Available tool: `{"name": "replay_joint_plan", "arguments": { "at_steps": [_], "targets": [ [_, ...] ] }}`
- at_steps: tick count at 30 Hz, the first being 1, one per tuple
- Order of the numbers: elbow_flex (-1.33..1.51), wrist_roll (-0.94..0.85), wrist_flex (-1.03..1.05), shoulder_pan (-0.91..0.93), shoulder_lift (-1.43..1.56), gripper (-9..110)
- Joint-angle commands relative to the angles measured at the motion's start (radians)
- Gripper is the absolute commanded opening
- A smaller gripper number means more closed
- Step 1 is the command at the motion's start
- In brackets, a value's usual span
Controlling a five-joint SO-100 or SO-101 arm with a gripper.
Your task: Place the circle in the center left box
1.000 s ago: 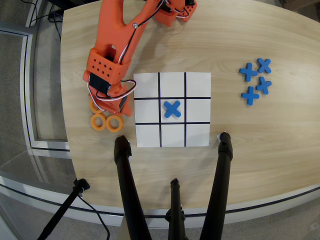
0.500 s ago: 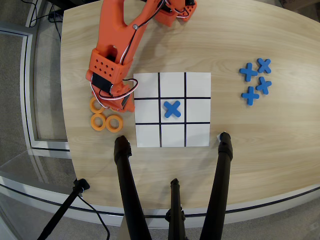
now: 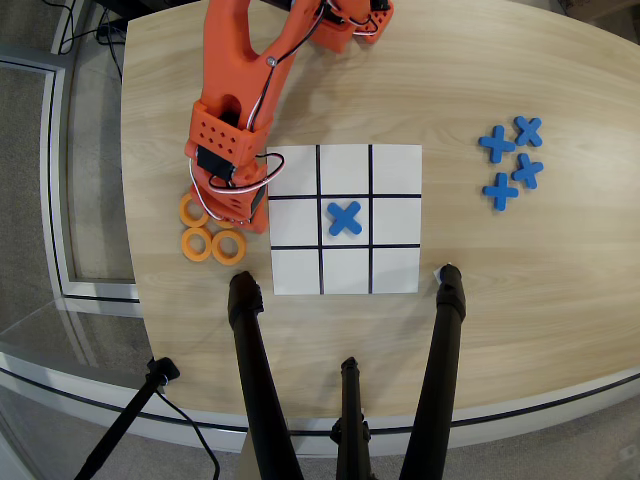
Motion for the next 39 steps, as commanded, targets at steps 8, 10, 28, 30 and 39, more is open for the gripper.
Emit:
{"name": "replay_joint_plan", "arguments": {
  "at_steps": [8,10,28,30,39],
  "targets": [
    [0.072,-0.011,0.002,0.014,0.032,8],
    [0.081,-0.011,0.000,0.014,0.037,7],
    [0.071,0.061,0.178,-0.032,0.109,0],
    [0.049,0.087,0.256,-0.054,0.150,0],
    [-0.005,0.193,0.620,-0.239,0.451,0]
  ]
}}
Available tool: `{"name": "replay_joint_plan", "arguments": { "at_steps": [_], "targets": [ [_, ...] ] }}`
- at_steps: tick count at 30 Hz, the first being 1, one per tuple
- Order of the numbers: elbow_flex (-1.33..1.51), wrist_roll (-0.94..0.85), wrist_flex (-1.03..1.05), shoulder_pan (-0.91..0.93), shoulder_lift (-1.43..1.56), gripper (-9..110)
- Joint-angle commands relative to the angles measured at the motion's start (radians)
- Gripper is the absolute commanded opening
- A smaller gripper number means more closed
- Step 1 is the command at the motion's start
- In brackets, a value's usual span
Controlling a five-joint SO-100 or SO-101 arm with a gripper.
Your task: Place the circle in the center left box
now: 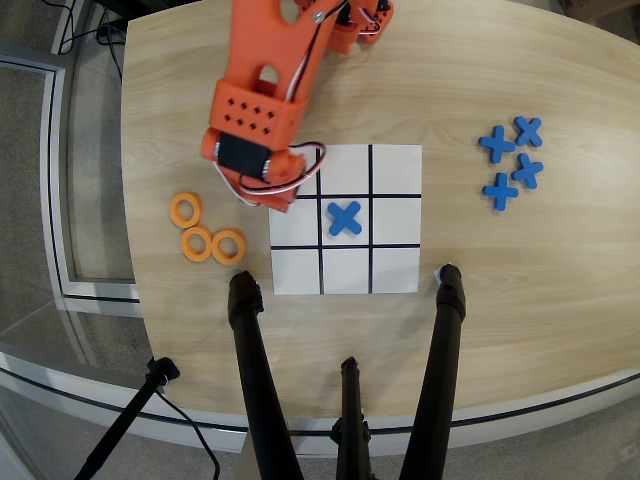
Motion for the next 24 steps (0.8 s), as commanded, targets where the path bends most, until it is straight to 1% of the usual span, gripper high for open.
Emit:
{"name": "replay_joint_plan", "arguments": {
  "at_steps": [1,7,12,15,18,20,24],
  "targets": [
    [-0.015,0.031,0.089,-0.086,0.161,0],
    [0.091,0.120,0.123,-0.322,0.413,0],
    [0.121,0.232,0.164,-0.568,0.503,0],
    [0.100,0.311,0.160,-0.715,0.472,0],
    [0.067,0.364,0.123,-0.818,0.394,0],
    [0.040,0.374,0.072,-0.844,0.318,0],
    [-0.038,0.362,-0.002,-0.828,0.137,0]
  ]
}}
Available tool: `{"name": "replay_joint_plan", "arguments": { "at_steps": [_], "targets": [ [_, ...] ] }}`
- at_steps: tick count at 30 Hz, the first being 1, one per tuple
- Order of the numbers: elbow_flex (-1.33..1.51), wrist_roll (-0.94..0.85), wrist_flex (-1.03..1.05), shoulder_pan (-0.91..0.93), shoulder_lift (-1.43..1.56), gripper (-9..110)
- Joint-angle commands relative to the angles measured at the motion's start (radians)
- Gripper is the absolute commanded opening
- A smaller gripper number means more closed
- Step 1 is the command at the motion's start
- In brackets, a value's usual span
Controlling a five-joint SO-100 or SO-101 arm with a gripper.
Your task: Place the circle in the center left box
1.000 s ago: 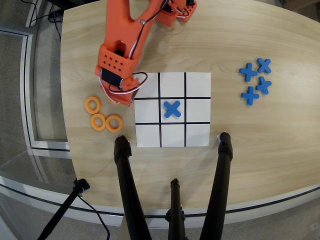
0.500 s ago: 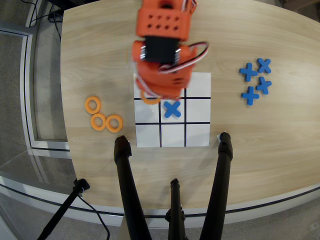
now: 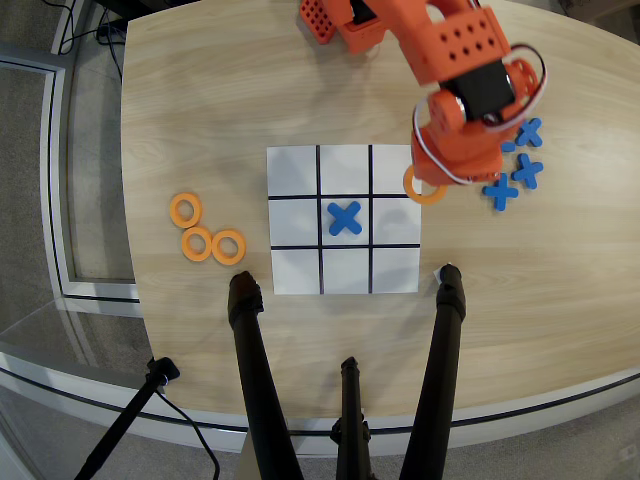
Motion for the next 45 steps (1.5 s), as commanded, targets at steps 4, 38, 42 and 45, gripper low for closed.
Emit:
{"name": "replay_joint_plan", "arguments": {
  "at_steps": [4,38,42,45],
  "targets": [
    [-0.133,-0.023,-0.120,0.043,-0.242,0],
    [-0.305,-0.054,-0.190,0.152,-0.583,0],
    [-0.308,-0.058,-0.178,0.163,-0.575,6],
    [-0.314,-0.058,-0.172,0.173,-0.566,9]
  ]
}}
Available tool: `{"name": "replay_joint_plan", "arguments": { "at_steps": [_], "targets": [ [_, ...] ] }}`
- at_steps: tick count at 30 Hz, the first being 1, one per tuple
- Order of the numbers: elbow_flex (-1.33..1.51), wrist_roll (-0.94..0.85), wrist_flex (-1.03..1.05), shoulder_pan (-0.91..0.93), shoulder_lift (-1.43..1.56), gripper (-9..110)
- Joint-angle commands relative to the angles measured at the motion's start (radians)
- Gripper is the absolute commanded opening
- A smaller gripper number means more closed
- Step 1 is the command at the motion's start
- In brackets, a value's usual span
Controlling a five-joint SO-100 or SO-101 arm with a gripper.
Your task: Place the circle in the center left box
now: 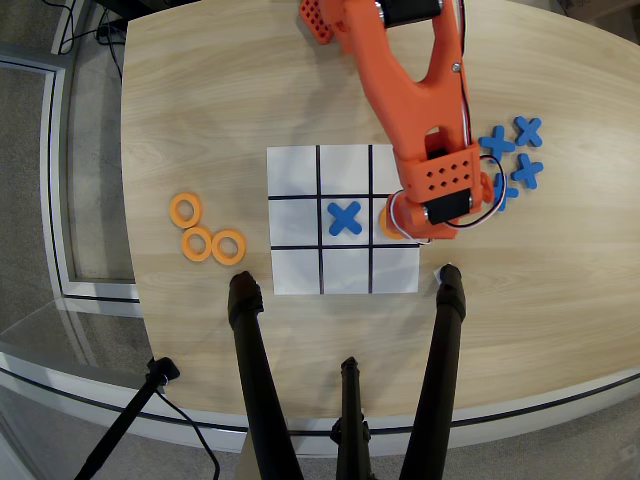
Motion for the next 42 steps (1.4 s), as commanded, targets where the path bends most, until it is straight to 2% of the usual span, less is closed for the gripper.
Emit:
{"name": "replay_joint_plan", "arguments": {
  "at_steps": [1,9,17,21,31,37,42],
  "targets": [
    [-0.031,-0.011,0.008,0.018,0.029,9],
    [-0.132,-0.014,0.183,0.051,0.167,11],
    [-0.206,-0.031,0.471,0.107,0.607,11],
    [0.032,-0.084,0.512,0.130,0.917,11],
    [0.839,-0.190,0.499,0.167,1.669,11],
    [1.203,-0.249,0.497,0.235,1.968,11],
    [1.350,-0.249,0.512,0.278,2.040,11]
  ]
}}
